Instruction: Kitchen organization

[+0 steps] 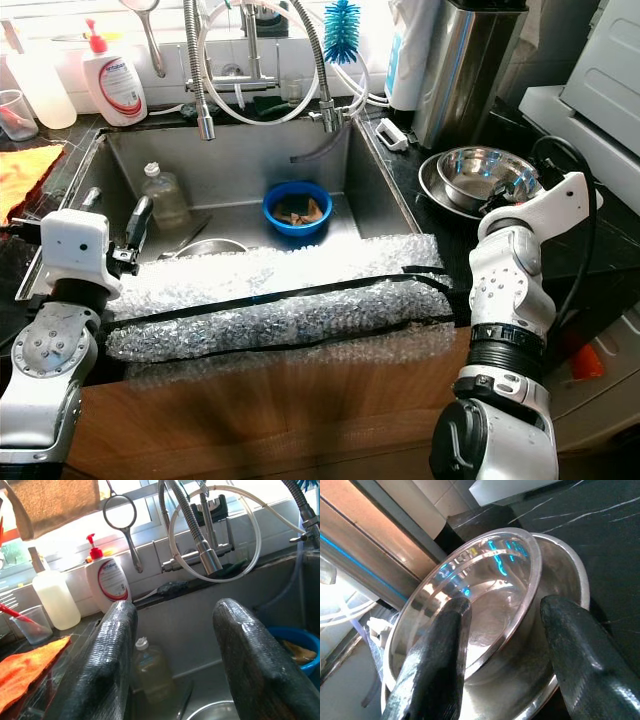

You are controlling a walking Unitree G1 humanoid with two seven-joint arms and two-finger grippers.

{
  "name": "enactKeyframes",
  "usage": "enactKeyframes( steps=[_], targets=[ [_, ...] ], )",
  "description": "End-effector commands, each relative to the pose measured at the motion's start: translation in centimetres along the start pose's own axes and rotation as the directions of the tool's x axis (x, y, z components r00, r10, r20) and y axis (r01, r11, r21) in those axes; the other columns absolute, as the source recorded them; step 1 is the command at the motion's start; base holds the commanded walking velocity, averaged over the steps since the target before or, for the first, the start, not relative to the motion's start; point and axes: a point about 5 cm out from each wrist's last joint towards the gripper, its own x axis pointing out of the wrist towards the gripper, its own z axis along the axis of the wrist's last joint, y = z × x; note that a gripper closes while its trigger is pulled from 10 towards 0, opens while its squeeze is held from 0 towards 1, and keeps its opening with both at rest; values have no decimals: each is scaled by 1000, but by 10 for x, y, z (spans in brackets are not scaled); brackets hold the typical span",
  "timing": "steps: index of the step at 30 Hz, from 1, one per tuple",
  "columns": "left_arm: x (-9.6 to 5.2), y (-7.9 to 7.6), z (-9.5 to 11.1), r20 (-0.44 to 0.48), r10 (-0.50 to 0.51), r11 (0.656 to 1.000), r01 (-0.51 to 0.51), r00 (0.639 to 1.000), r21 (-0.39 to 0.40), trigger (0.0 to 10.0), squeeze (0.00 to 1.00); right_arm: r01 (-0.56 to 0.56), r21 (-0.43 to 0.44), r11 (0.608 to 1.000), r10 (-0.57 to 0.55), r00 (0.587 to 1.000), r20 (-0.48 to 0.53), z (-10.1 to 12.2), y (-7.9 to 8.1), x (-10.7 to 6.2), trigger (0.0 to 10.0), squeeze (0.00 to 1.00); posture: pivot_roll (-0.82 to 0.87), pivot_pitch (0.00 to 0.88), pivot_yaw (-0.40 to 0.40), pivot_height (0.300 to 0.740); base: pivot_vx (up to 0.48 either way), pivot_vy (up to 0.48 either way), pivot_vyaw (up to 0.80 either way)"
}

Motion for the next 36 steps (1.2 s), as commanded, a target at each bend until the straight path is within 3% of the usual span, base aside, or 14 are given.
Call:
enactKeyframes(
  steps=[1, 14, 19, 36],
  targets=[
    [3, 1, 8, 40, 3, 1000, -4, 999, 27, 10000, 0, 24, 6, 1000, -24, 1000, -9, -2, 0, 2, 10000, 0, 61, 55, -7, 740, 0, 0, 0],
    [7, 2, 9, 45, 18, 1000, -19, 999, 23, 10000, 0, 35, 33, 999, -35, 999, 9, 4, 5, 5, 10000, 0, 57, 50, -4, 740, 0, 0, 0],
    [9, 9, 9, 44, 40, 999, -41, 998, 30, 10000, 0, 12, 30, 999, -11, 1000, -13, 3, 9, 7, 10000, 0, 59, 52, -5, 740, 0, 0, 0],
    [11, 5, 11, 53, 41, 999, -42, 998, 23, 10000, 0, -18, 34, 999, 19, 999, -36, 2, 17, 7, 10000, 0, 54, 51, -9, 740, 0, 0, 0]
  ],
)
